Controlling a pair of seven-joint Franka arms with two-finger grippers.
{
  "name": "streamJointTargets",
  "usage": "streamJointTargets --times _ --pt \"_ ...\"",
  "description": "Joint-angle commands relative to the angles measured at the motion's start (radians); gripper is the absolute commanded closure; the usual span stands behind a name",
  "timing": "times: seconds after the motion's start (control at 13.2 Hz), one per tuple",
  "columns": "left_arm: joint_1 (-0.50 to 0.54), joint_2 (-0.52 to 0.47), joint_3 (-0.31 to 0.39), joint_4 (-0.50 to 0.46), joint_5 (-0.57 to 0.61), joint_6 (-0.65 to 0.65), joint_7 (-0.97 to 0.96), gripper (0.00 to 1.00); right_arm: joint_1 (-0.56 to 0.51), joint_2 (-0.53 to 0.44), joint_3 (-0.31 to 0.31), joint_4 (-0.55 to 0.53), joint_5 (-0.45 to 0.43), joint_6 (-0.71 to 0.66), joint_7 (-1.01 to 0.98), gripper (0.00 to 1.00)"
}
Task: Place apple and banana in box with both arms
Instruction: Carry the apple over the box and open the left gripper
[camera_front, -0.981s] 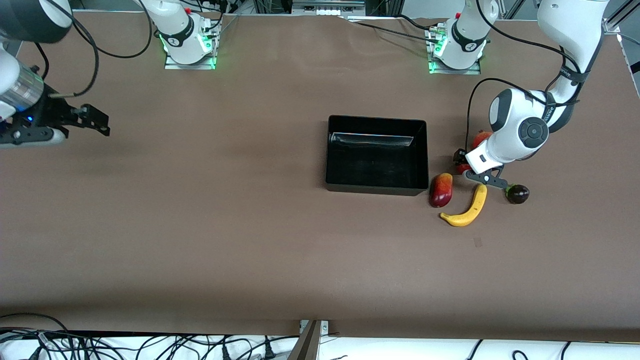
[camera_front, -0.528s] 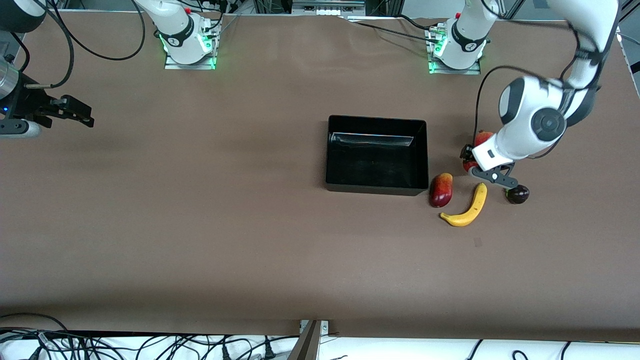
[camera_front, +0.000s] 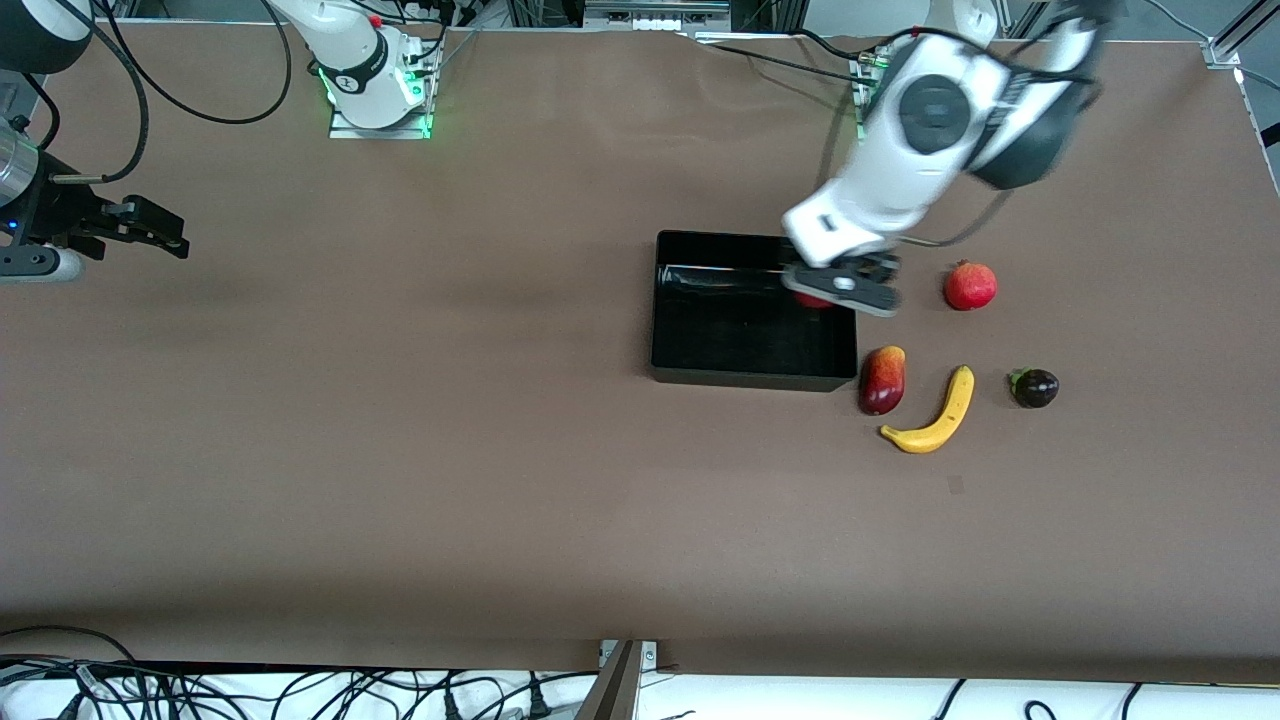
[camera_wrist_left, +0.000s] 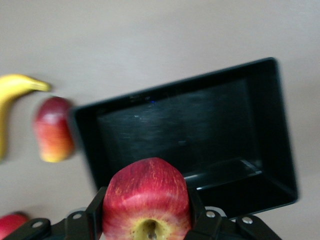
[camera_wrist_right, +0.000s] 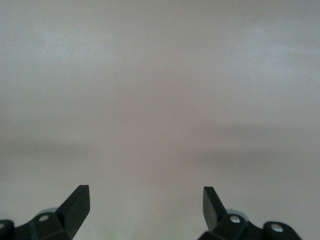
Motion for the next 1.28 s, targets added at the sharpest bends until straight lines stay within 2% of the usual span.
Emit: streamJointTargets --times 0.0,0.38,0.68,0.75,0.83,0.91,1.06,1.21 --pt "-0.06 0.138 0.004 0.067 -0.013 0.074 -0.084 1.0 -0.01 0.013 0.004 0.017 -0.004 -0.021 -0.002 0.0" --pt "-0.182 0.319 0.011 0.067 0.0 0.281 -0.186 1.0 -0.014 0.048 -0.014 0.036 -0.014 -0.031 0.008 0.0" --pt "-0.241 0.403 0.017 0.068 -0.002 0.318 -0.224 1.0 -0.016 0.042 -0.016 0.039 -0.005 -0.032 0.013 0.0" --pt "-0.241 0.408 0.023 0.067 -0.002 0.318 -0.223 0.93 -0.011 0.044 -0.014 0.039 -0.005 -0.029 0.013 0.0" --pt "-0.242 0.423 0.027 0.067 -0.003 0.318 -0.224 0.24 -0.01 0.045 -0.014 0.042 -0.004 -0.025 0.012 0.0" --pt "-0.253 0.431 0.027 0.067 0.001 0.326 -0.211 0.0 -0.01 0.045 -0.014 0.042 -0.005 -0.024 0.01 0.0" --pt "-0.249 0.396 0.027 0.064 0.001 0.32 -0.214 0.0 -0.01 0.045 -0.014 0.042 -0.004 -0.023 0.01 0.0" --pt "-0.168 0.312 0.026 0.052 0.001 0.271 -0.212 0.0 -0.01 0.044 -0.014 0.042 -0.005 -0.023 0.012 0.0"
